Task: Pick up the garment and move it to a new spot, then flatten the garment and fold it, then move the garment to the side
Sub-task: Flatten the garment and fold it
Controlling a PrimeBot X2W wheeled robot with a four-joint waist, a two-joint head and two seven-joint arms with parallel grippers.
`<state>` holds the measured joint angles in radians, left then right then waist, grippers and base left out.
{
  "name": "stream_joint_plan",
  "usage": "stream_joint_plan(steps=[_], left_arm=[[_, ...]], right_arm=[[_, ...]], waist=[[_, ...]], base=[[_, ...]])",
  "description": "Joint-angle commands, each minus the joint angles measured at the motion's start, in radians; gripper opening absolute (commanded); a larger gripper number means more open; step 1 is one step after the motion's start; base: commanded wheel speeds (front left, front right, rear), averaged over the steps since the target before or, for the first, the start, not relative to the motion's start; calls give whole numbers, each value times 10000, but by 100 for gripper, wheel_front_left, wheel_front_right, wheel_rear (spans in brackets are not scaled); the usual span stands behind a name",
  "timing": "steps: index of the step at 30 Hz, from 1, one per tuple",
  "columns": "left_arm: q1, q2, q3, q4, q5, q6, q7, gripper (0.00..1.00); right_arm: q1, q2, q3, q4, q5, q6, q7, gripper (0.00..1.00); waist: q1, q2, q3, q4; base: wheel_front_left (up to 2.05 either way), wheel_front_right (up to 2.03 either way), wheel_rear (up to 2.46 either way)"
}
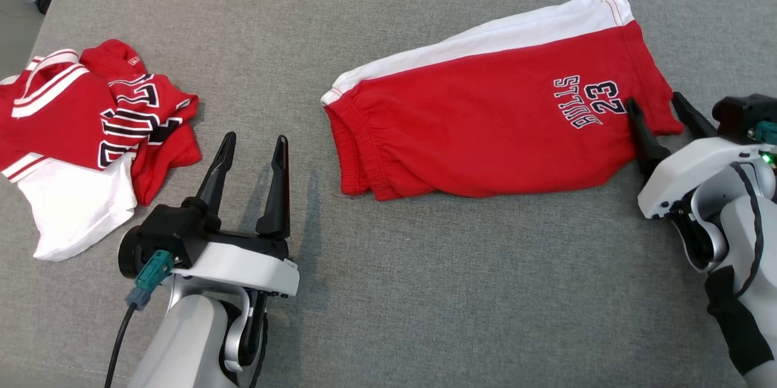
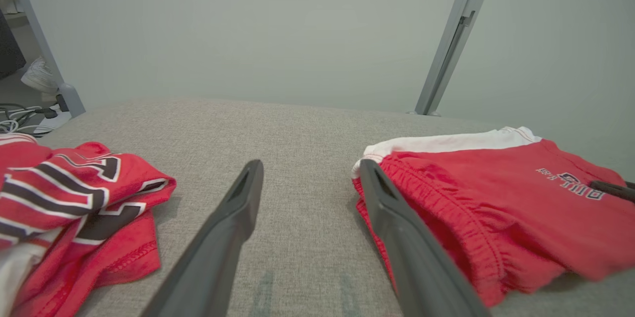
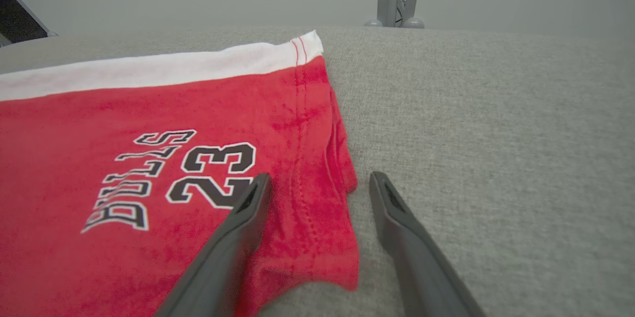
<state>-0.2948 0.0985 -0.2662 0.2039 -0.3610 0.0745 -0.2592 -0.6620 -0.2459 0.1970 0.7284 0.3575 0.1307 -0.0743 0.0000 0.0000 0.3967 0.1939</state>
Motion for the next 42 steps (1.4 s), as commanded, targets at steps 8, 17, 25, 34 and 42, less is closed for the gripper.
stream_joint_plan(steps=[8, 17, 25, 34, 42], left_arm=[[-176, 2, 130, 119, 87, -98, -59, 100], [214, 120, 348, 113, 79, -44, -64, 100], [725, 375, 474, -11, -3, 52, -7, 100], [1068, 558, 466, -274, -81, 170, 261, 100], [1182, 591, 294, -441, -72, 178, 419, 100]], right_arm=[[-503, -84, 709, 755, 660, 0, -84, 0], [605, -83, 1007, 231, 1418, 0, -1203, 0], [3116, 471, 396, -1066, 1601, 0, -1698, 0], [4248, 887, -456, -1971, 1204, 0, -1820, 0], [4075, 853, -754, -2173, 852, 1, -1649, 0]], waist=[[0, 0, 2, -110], [0, 0, -385, -527], [0, 0, -1022, -1165], [0, 0, -1361, -1514], [0, 0, -1513, -1478]], base=[[0, 0, 0], [0, 0, 0], [0, 0, 0], [0, 0, 0], [0, 0, 0]])
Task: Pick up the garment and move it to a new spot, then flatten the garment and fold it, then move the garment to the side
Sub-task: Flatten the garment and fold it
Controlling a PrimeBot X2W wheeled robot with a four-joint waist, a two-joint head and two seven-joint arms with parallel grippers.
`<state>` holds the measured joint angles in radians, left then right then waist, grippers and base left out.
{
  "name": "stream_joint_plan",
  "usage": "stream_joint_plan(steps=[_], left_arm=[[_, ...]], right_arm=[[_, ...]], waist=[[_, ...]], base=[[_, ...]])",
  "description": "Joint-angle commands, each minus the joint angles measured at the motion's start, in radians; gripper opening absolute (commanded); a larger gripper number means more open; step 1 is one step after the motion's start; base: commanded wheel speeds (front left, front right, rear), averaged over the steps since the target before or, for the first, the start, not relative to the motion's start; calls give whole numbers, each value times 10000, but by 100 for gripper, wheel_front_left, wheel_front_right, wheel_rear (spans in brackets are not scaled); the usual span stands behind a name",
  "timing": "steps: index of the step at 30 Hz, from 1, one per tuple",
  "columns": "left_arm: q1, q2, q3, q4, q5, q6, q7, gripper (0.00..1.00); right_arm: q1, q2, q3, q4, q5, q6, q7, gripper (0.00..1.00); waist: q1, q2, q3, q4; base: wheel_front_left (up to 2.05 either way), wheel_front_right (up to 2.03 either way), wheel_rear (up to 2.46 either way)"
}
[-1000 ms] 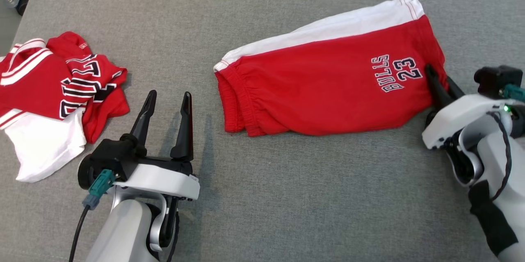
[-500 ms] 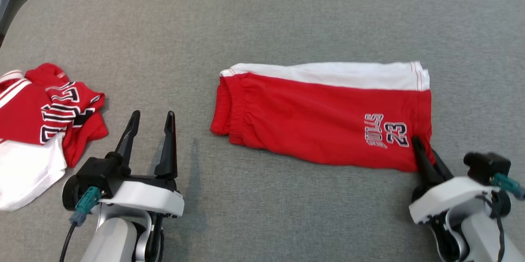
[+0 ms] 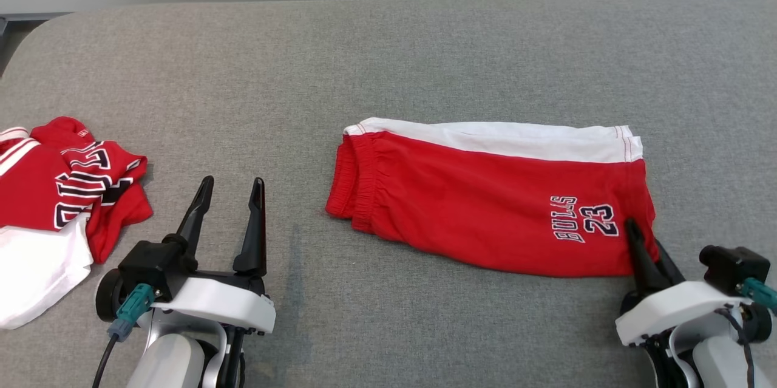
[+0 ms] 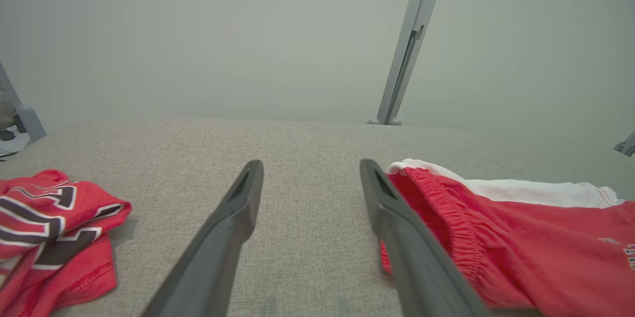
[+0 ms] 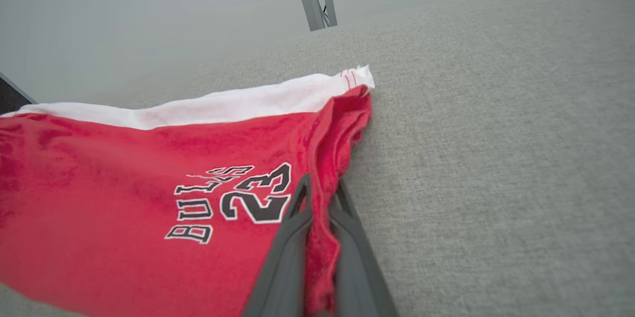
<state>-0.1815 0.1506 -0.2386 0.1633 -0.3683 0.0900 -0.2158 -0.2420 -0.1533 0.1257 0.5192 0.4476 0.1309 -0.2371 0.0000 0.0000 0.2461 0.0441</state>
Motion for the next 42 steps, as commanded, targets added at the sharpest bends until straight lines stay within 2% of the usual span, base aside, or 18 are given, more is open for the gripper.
stream_joint_plan(steps=[1, 8, 15, 20, 25, 31, 32, 33, 34, 35, 42], left_arm=[[42, 62, -7, -54, 2, 27, 1, 100], [-33, 21, -135, -71, -21, 32, 24, 100], [-239, -83, -296, 60, -71, -80, -42, 100], [-368, -213, -413, 214, -123, -143, -142, 100], [-458, -314, -449, 377, -189, -180, -239, 100], [-598, -380, -475, 528, -222, -225, -336, 100], [-600, -383, -473, 550, -218, -237, -329, 100], [-602, -381, -473, 579, -211, -244, -351, 100], [-619, -378, -471, 597, -209, -260, -369, 100], [-636, -375, -463, 611, -209, -267, -384, 100], [-552, -324, -386, 688, -163, -232, -432, 100]], right_arm=[[-207, -84, -39, -145, -81, -1, -3, 0], [-1097, 82, 478, -1372, -469, -1, 636, 0], [-2121, 622, 2124, -2353, -561, -1, 1623, 0], [-2427, 887, 3406, -2153, -280, -1, 1867, 0], [-2528, 972, 4573, -1387, 76, -1, 1793, 0], [-2791, 999, 5269, -581, 321, 1, 1510, 0], [-2862, 997, 5371, -489, 349, 1, 1424, 7], [-2927, 1000, 5482, -411, 388, 1, 1328, 40], [-2980, 1004, 5593, -339, 447, 1, 1255, 87], [-3027, 1002, 5679, -301, 506, -1, 1179, 100], [-3151, 995, 5695, -634, 426, -1, 296, 100]], waist=[[0, 0, -13, 41], [0, 0, -82, 198], [0, 0, -58, 573], [0, 0, 51, 955], [0, 0, 195, 1172], [0, 0, 321, 1228], [0, 0, 335, 1221], [0, 0, 341, 1207], [0, 0, 341, 1191], [0, 0, 335, 1176], [0, 0, 183, 990]], base=[[0, 0, 0], [0, 0, 0], [0, 0, 0], [0, 0, 0], [0, 0, 0], [0, 0, 0], [0, 0, 0], [0, 0, 0], [0, 0, 0], [0, 0, 0], [0, 0, 0]])
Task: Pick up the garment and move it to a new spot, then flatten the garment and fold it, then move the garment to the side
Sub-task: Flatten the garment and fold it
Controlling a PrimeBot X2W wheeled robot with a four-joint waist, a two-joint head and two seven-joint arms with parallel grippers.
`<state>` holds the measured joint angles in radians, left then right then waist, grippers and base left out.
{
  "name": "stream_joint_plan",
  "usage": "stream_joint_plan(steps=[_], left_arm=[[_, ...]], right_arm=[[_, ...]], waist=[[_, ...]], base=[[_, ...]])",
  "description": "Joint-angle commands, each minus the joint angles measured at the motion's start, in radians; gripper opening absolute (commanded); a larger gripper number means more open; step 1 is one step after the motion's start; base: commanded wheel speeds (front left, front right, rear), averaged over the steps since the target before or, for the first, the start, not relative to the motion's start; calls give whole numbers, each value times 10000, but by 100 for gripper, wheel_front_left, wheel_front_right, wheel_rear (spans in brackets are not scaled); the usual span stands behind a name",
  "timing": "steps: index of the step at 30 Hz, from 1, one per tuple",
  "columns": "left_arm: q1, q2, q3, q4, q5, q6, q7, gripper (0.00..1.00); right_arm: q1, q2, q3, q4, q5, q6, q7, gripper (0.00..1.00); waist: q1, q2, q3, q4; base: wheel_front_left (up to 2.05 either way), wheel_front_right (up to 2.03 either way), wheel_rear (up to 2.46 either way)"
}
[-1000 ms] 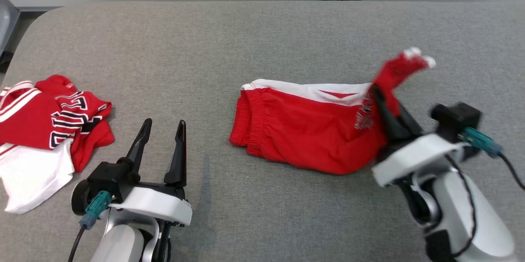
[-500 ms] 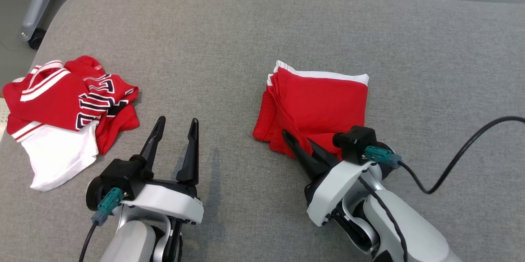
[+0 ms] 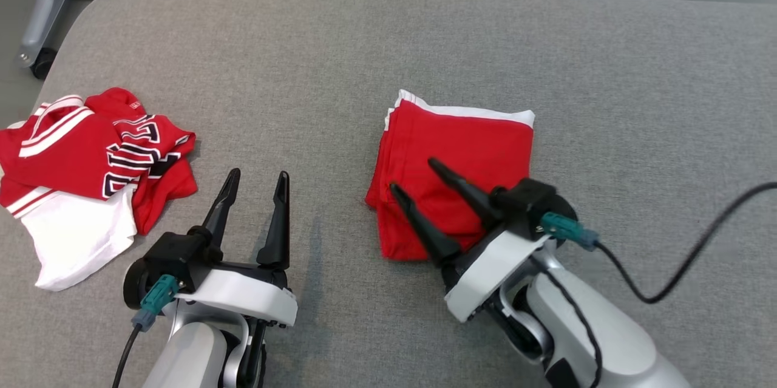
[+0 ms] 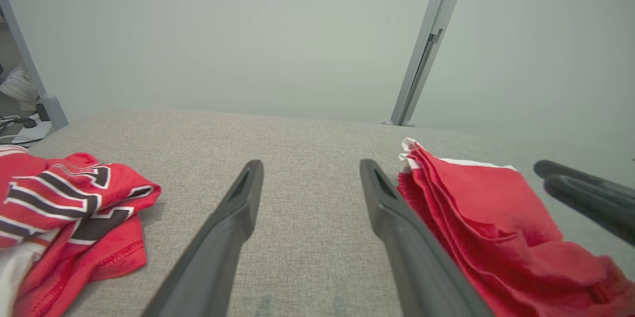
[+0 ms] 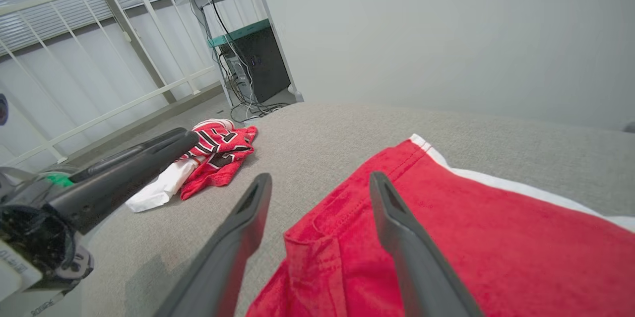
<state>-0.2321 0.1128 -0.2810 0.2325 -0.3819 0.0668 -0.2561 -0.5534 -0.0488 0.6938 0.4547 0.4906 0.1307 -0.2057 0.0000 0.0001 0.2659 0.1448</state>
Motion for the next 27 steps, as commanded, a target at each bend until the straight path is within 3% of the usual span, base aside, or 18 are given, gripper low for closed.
stream_joint_plan(steps=[1, 7, 18, 27], left_arm=[[-18, 63, 45, -4, -16, 19, -37, 100], [95, 195, 141, -105, 86, 152, -60, 100], [482, 496, 373, -543, 125, 427, -50, 100], [742, 718, 286, -901, 201, 530, 155, 100]], right_arm=[[22, -95, -125, -77, -73, 1, -112, 100], [687, -414, -1759, -808, -570, 1, -443, 100], [2693, -834, -5812, -2050, -1877, 3, -320, 100], [3861, -634, -7300, -3029, -2510, 1, 202, 100]], waist=[[0, -1, -46, -48], [0, -1, -208, -230], [0, -1, -597, -534], [0, -1, -802, -659]], base=[[0, 0, 0], [0, 0, 0], [0, 0, 0], [0, 0, 0]])
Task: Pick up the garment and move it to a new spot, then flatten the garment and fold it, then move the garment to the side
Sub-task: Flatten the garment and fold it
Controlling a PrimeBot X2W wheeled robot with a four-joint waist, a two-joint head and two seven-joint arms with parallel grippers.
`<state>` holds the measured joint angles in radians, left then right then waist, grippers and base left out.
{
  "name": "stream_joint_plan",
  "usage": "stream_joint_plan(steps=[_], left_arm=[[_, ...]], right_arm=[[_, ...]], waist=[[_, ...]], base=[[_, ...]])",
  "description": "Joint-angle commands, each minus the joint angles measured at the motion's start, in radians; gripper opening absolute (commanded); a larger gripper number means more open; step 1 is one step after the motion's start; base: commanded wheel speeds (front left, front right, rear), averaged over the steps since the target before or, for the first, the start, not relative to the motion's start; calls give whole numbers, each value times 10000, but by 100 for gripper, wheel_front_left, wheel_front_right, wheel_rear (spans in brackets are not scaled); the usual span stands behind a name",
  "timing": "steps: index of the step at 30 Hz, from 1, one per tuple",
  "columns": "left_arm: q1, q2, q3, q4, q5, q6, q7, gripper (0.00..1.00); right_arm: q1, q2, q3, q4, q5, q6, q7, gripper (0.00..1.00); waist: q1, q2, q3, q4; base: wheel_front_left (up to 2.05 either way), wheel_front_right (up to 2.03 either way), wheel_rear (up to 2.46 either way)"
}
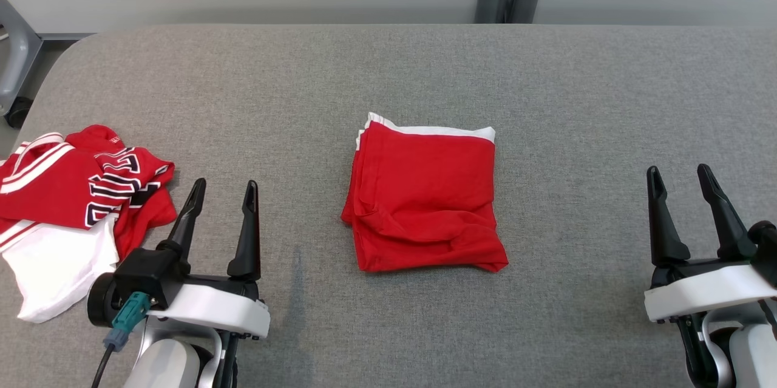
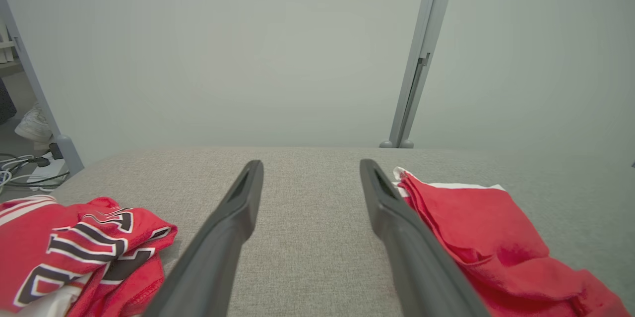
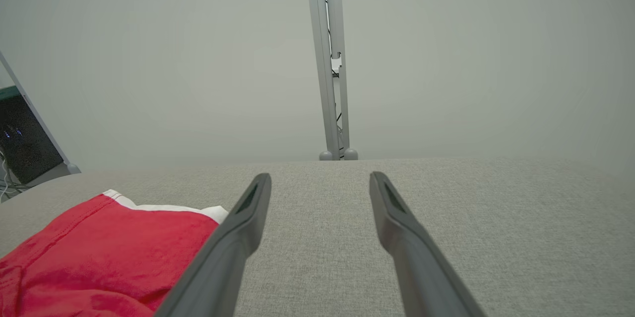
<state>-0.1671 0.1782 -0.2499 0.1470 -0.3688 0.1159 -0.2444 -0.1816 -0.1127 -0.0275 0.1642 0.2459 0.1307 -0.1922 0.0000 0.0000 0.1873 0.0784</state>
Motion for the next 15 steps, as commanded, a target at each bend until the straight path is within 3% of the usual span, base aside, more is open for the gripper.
stream_joint_plan(steps=[1, 15], left_arm=[[103, 87, -50, -75, 92, 38, 73, 100], [4, 135, -174, -299, 1, 128, 169, 100]], right_arm=[[200, 31, -124, -199, -92, 1, 121, 100], [378, 229, -457, -503, -401, 1, 444, 100]], waist=[[0, 0, -20, 4], [0, 0, 43, 96]], base=[[0, 0, 0], [0, 0, 0]])
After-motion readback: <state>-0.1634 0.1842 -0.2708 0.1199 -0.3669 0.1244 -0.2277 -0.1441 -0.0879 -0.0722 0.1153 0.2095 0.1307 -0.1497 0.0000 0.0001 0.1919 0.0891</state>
